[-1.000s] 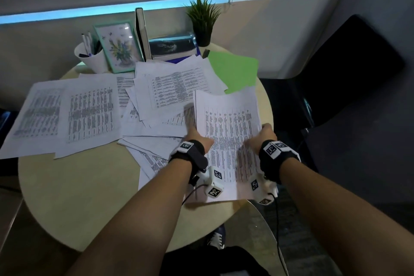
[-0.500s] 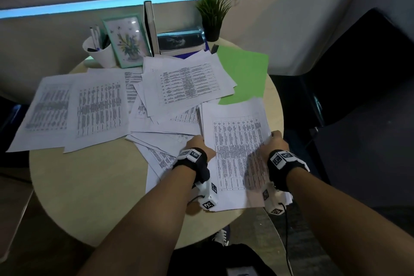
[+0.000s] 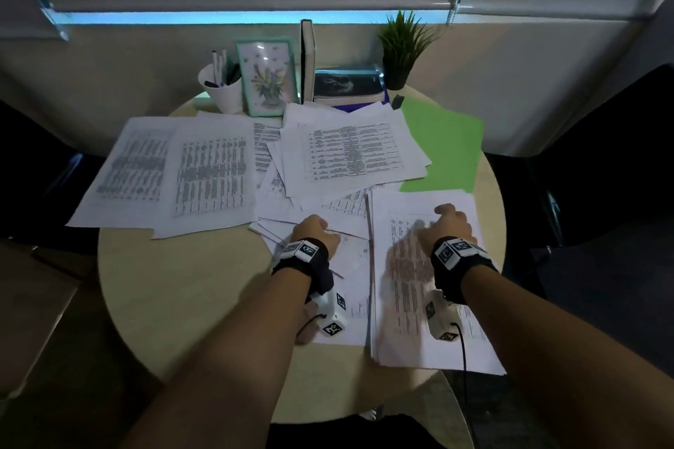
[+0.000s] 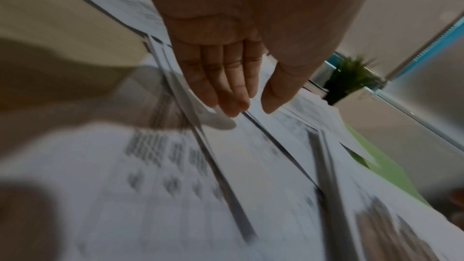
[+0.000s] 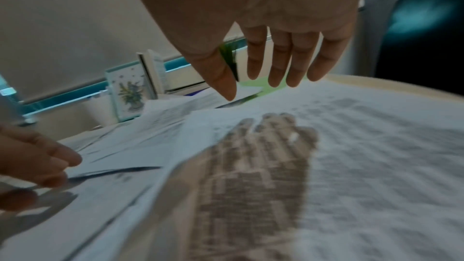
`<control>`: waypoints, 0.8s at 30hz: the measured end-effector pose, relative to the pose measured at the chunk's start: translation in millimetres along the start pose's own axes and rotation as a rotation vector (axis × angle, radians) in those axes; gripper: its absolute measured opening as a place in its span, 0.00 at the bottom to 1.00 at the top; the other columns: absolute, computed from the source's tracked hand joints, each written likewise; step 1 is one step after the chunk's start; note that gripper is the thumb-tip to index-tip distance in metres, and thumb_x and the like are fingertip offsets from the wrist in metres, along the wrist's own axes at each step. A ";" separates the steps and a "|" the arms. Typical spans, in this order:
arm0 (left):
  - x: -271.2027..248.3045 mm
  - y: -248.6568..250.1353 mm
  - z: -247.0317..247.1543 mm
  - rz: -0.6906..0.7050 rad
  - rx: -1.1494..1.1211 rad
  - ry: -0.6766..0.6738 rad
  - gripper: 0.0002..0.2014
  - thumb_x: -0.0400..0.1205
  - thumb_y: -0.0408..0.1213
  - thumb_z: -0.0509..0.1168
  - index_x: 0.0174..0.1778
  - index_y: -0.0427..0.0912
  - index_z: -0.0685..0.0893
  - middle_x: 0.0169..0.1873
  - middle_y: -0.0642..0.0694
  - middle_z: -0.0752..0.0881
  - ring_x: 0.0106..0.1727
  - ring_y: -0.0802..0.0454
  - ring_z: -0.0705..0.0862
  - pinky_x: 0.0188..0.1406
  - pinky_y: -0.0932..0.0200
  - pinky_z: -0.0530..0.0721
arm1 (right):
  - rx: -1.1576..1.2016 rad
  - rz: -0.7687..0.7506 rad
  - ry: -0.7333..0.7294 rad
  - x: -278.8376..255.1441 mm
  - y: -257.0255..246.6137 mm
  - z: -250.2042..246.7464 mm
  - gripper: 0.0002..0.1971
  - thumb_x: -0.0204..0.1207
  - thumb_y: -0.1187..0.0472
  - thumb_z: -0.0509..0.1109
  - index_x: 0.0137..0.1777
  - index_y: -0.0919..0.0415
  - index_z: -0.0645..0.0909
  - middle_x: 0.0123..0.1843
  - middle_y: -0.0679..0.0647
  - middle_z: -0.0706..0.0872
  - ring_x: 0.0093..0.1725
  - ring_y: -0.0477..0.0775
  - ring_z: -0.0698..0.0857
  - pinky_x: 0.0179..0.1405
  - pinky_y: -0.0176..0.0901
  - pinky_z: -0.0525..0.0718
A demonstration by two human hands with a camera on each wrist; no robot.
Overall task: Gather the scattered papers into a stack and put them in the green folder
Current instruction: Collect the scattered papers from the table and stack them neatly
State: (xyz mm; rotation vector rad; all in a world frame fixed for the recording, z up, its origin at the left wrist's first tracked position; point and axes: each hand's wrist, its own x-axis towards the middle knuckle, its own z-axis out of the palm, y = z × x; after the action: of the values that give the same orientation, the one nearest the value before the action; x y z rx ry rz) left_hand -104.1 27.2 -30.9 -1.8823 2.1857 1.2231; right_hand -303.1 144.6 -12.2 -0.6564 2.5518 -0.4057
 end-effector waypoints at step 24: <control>79.8 -129.6 -145.8 0.133 0.387 0.019 0.41 0.77 0.39 0.68 0.83 0.47 0.53 0.84 0.43 0.49 0.83 0.40 0.53 0.80 0.42 0.60 | -0.861 -0.614 -0.084 -32.6 -192.1 117.8 0.47 0.75 0.63 0.71 0.83 0.59 0.42 0.85 0.65 0.40 0.84 0.69 0.43 0.80 0.66 0.55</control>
State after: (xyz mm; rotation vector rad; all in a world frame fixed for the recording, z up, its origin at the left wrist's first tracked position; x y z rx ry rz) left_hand 50.3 -116.2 -37.4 -1.6232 2.3757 0.7240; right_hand -145.8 -19.4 -25.3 -1.7193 2.3185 0.5763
